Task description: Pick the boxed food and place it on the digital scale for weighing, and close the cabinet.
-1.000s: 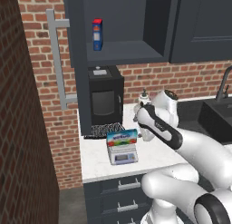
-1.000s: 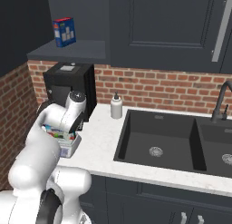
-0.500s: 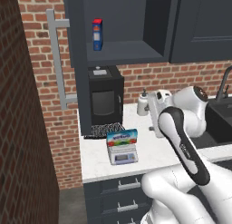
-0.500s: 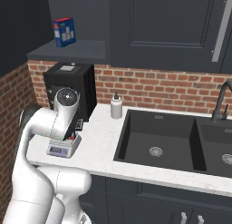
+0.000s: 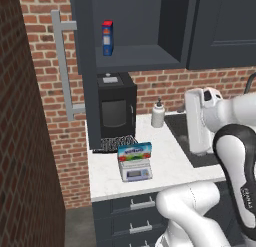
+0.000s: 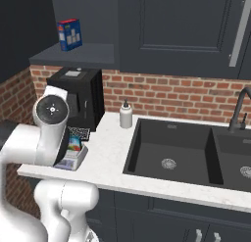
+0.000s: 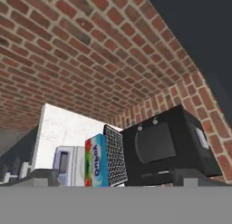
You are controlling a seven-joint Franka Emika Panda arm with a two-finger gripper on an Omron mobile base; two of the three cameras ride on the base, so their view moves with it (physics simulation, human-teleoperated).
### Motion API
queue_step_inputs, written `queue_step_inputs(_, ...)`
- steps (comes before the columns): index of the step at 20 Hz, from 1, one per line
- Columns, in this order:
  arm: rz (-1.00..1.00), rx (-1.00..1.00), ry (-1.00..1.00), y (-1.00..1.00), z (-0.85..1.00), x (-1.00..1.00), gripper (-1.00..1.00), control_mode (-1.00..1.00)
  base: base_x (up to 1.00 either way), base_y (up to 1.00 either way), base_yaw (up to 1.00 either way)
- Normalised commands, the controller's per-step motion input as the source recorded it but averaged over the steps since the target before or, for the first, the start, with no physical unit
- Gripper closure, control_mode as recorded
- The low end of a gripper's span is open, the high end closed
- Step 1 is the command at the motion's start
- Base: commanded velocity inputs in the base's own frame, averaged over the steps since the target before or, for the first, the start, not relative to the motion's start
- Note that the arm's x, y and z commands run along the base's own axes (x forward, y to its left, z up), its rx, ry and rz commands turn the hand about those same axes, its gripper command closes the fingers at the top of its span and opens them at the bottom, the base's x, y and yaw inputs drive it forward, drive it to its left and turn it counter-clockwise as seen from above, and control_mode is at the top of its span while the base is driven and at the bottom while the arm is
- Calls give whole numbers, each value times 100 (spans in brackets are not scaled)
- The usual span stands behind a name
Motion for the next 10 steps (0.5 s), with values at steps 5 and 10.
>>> queue_step_inputs(5,0,9,-18,0,100,-100,-100,-100,0,0,0)
queue_step_inputs(10,0,1,-22,41,67,-100,-100,-100,0,0,0)
